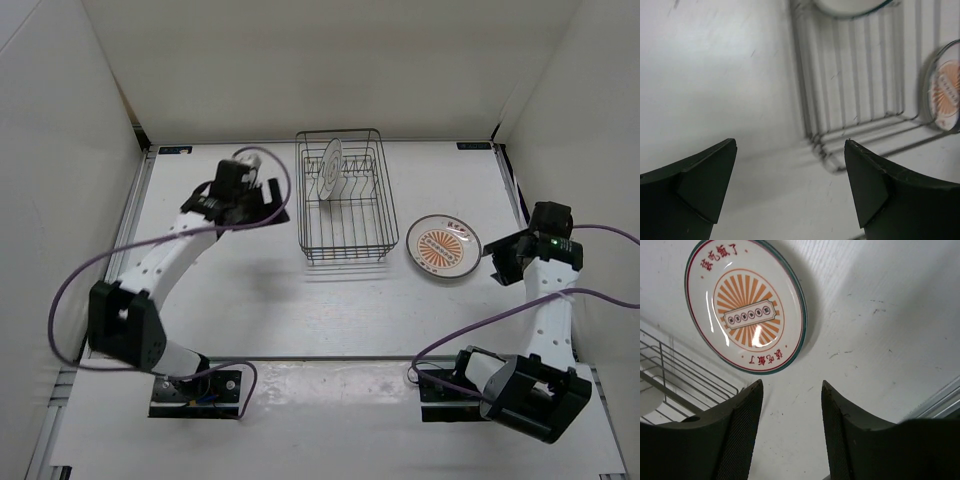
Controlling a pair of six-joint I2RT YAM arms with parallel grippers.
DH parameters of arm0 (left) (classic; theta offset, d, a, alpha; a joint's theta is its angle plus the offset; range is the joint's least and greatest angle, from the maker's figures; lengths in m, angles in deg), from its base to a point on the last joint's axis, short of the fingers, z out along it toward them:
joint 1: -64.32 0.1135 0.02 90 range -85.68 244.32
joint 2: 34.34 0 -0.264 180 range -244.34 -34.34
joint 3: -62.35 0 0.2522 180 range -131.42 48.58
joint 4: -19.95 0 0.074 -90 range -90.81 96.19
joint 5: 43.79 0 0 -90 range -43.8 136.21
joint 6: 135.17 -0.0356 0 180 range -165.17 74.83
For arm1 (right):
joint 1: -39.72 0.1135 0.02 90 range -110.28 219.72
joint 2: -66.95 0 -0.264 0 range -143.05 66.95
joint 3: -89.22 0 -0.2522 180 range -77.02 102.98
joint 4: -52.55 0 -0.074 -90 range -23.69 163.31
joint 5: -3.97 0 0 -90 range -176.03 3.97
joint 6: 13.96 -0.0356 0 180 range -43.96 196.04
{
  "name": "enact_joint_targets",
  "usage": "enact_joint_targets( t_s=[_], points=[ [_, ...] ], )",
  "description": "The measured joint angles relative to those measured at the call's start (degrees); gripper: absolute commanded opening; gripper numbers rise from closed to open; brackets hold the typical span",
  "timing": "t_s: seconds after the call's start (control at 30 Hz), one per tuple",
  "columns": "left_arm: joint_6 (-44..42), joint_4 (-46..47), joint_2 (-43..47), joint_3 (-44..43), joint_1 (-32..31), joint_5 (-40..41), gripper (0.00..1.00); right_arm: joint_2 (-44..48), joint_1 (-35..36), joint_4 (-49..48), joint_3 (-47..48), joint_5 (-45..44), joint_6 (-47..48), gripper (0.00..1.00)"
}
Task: Unload the plates from the dish rack
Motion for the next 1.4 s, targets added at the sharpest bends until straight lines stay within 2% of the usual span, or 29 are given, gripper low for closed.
enact_joint_targets(
  t_s=[0.2,0.3,0.57,0.73,0.87,0.93,1.03,1.2,1.4],
  points=[
    [-5.4,8.0,-19.6,-20.6,-6.3,-1.4,1.0,1.5,3.3,-3.4,-1.0,4.4,4.8,0.54],
    [-6.9,9.6,-26.2,-27.6,-7.9,-2.0,1.0,3.2,5.6,-6.6,-1.9,6.0,7.7,0.54],
    [-9.6,13.5,-40.8,-46.0,-8.7,-2.2,0.88,7.6,10.6,-10.8,-2.7,4.5,15.1,0.54],
    [-11.3,15.6,-47.3,-53.7,-8.7,-1.2,0.8,8.6,12.5,-10.7,-2.8,1.3,18.4,0.55],
    [-12.0,16.9,-52.1,-58.0,-8.8,-0.7,0.76,9.8,13.9,-10.5,-3.0,-1.9,20.2,0.58],
    [-12.1,17.0,-53.3,-58.6,-8.8,-0.5,0.76,10.6,14.5,-10.1,-3.3,-3.4,21.1,0.6],
    [-11.7,17.4,-54.1,-58.5,-8.8,-0.5,0.7,11.3,15.4,-9.6,-3.4,-5.7,22.1,0.63],
    [-10.5,19.8,-54.1,-57.7,-8.9,-0.7,0.52,11.5,16.9,-9.1,-3.5,-9.1,23.0,0.69],
    [-9.5,23.5,-53.2,-54.6,-9.1,-1.5,0.37,11.5,18.4,-9.1,-3.5,-11.7,23.6,0.69]
  ],
)
